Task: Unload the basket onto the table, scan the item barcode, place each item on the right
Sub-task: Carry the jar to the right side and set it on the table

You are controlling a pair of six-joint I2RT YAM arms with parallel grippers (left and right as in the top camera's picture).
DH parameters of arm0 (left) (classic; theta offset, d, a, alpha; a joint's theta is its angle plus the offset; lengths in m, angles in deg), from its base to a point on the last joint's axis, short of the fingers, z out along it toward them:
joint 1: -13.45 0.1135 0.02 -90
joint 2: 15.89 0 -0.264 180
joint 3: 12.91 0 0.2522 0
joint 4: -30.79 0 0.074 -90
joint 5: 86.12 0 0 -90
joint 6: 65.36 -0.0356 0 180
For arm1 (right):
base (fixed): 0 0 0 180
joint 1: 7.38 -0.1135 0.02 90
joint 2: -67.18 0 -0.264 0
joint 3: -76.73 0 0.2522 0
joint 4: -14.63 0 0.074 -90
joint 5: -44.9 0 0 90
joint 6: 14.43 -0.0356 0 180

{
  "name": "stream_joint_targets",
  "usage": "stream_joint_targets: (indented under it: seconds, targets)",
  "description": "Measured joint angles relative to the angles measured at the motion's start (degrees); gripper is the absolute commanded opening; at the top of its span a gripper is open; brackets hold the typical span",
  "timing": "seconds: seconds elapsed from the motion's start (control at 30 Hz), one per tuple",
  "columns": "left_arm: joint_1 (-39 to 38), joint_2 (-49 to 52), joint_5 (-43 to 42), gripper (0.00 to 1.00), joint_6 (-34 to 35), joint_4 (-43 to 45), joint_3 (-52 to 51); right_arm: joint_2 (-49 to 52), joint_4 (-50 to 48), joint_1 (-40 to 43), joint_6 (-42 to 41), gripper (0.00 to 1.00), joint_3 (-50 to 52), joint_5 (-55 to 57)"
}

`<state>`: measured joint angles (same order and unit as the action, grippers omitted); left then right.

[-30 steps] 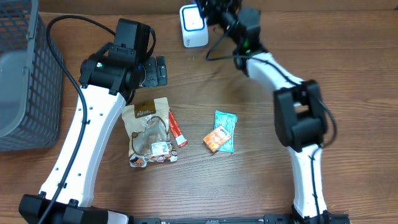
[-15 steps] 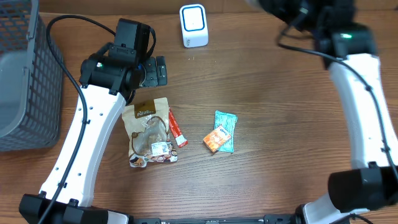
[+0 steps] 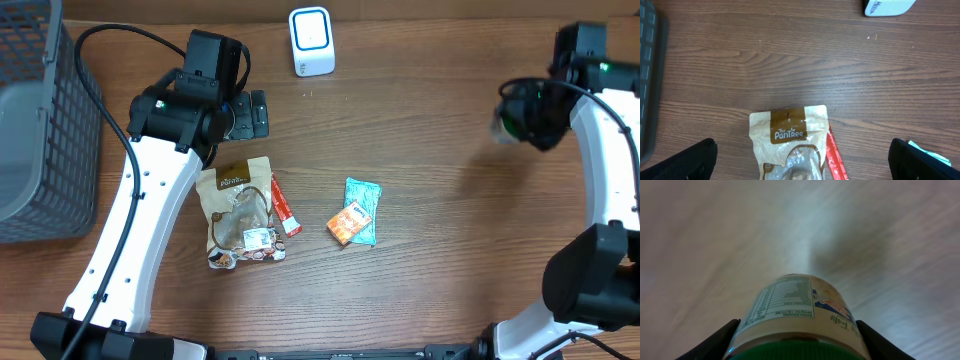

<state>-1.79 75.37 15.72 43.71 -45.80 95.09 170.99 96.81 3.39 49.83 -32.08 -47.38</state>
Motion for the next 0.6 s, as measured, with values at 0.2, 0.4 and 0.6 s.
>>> stream_joint_targets:
  seconds: [0.2, 0.4, 0.6]
  targets:
    - [0.0, 0.0, 0.0, 1.0, 0.0, 0.02, 0.0, 0.13, -6.64, 2.89, 0.46, 0.11, 10.6, 5.9]
    - [0.0, 0.0, 0.0, 1.0, 0.0, 0.0, 0.0, 0.2, -11.91, 7.04, 0.48, 0.2, 19.37, 7.72]
    - [0.0, 0.0, 0.0, 1.0, 0.0, 0.0, 0.0, 0.2, -13.05, 9.35, 0.46, 1.0, 21.24, 8.52]
